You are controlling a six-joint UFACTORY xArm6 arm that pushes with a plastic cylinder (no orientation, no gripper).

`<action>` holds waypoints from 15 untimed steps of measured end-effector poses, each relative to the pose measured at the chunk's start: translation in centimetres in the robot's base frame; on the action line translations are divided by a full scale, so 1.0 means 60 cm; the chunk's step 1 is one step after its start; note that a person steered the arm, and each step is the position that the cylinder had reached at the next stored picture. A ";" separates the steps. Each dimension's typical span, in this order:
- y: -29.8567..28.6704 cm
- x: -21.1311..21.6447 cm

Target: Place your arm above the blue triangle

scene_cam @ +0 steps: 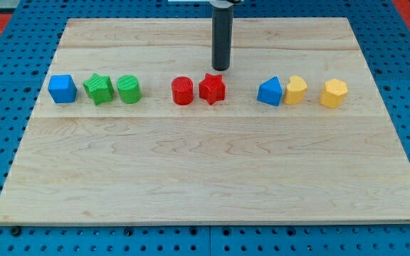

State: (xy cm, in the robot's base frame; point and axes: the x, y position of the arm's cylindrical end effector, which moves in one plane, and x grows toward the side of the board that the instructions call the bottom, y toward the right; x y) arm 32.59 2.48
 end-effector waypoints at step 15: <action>0.247 0.001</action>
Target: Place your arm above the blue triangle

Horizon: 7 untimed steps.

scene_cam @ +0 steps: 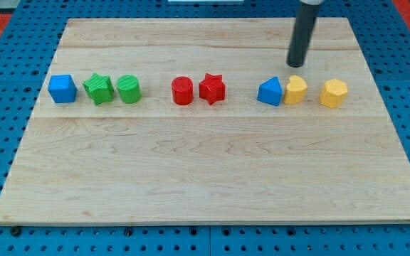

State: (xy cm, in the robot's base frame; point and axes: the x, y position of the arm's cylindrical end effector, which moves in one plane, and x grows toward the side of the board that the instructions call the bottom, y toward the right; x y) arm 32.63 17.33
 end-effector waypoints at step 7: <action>0.017 -0.025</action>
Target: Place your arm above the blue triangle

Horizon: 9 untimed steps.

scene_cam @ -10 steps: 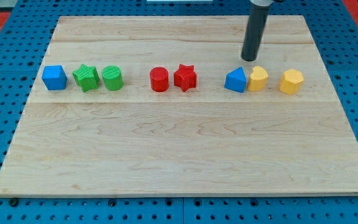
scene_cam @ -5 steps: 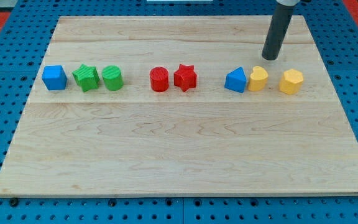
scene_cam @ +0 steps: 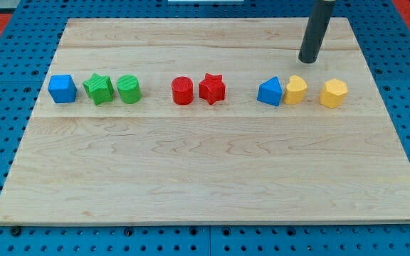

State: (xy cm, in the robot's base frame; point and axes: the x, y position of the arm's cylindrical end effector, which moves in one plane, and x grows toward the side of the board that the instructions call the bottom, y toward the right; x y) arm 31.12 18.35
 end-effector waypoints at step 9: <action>-0.126 0.030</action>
